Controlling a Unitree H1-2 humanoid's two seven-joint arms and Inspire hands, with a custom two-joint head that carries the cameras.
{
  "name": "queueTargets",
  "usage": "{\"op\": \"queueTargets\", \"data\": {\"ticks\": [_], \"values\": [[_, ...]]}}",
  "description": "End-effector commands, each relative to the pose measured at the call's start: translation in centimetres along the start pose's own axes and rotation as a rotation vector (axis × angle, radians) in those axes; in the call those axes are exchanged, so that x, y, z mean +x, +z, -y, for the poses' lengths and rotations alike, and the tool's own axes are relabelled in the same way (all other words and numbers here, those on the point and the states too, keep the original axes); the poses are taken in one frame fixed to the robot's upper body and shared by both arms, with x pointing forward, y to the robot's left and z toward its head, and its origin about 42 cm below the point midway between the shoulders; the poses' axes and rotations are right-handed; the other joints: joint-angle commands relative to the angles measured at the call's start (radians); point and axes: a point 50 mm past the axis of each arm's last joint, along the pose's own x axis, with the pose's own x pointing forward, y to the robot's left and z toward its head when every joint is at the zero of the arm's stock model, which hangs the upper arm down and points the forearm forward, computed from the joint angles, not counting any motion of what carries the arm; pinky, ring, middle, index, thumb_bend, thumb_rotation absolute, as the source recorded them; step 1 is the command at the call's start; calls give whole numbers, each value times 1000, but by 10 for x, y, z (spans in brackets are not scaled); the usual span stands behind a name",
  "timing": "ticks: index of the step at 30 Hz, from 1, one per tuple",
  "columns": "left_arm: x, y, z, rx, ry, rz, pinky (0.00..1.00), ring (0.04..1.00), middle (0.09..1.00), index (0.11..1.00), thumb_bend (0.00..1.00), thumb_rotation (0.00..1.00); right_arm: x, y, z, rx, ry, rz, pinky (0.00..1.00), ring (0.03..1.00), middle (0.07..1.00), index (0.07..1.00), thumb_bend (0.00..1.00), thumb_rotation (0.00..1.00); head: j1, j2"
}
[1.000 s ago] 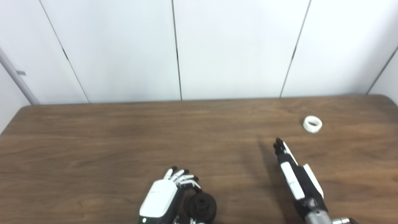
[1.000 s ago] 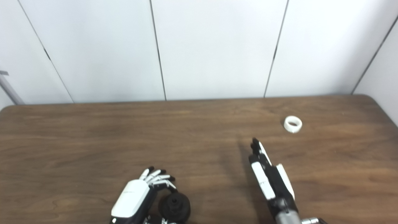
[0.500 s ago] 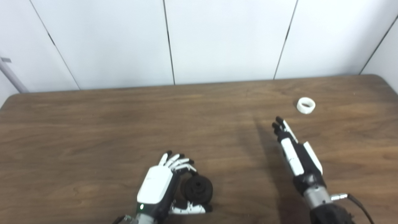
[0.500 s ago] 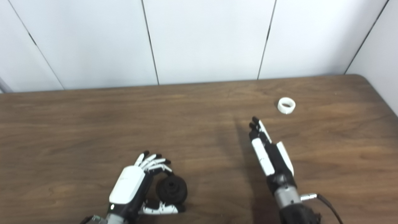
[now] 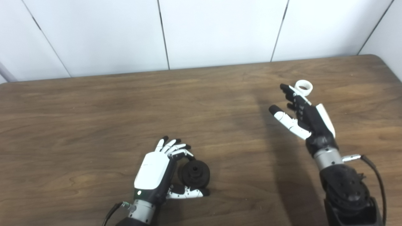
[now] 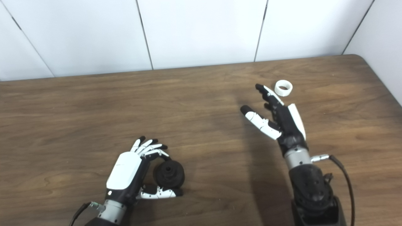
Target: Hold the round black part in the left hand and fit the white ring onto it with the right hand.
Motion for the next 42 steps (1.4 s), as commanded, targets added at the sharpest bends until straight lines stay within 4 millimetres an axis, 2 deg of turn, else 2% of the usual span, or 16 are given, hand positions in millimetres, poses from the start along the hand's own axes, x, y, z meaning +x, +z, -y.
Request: {"op": "queueTargets", "data": {"ticks": [1, 5, 8, 13, 15, 17, 19, 26, 42], "values": [[1, -5, 0, 40, -12, -5, 1000, 892, 788, 485, 524, 54, 14, 12, 13, -62, -56, 64, 870, 892, 878, 809, 681, 398, -1, 0], [2, -5, 1, 44, -16, -8, 1000, 892, 787, 485, 524, 55, 32, 13, 31, -207, -114, 72, 852, 875, 848, 791, 754, 352, -1, -3], [0, -5, 0, 44, -16, -10, 1000, 891, 787, 485, 524, 55, 45, 15, 46, -319, -146, 66, 911, 898, 871, 798, 792, 357, -44, -16], [-2, -8, -1, 33, -12, -11, 1000, 888, 787, 485, 523, 53, 71, 25, 64, -429, -174, 78, 890, 915, 911, 798, 817, 253, -100, -26], [-2, -10, -4, 37, -7, -7, 1000, 885, 785, 485, 523, 53, 84, 30, 71, -470, -183, 69, 897, 926, 926, 801, 820, 233, -144, -27], [-2, -12, -6, 37, -6, -8, 1000, 884, 784, 486, 523, 53, 94, 33, 75, -494, -187, 65, 914, 934, 936, 806, 815, 227, -165, -26], [-3, -14, -9, 36, -4, -11, 1000, 884, 784, 486, 523, 53, 101, 34, 77, -509, -192, 64, 982, 944, 934, 811, 807, 201, -187, -29], [-6, -21, -14, 43, -5, -17, 1000, 874, 780, 485, 523, 52, 130, 33, 85, -574, -179, 42, 1000, 952, 915, 792, 802, 157, -244, -39], [-12, -21, -16, 33, -12, -23, 1000, 869, 777, 485, 523, 51, 182, 15, 98, -738, -56, -182, 1000, 1000, 1000, 753, 837, 249, -262, -46]]}}
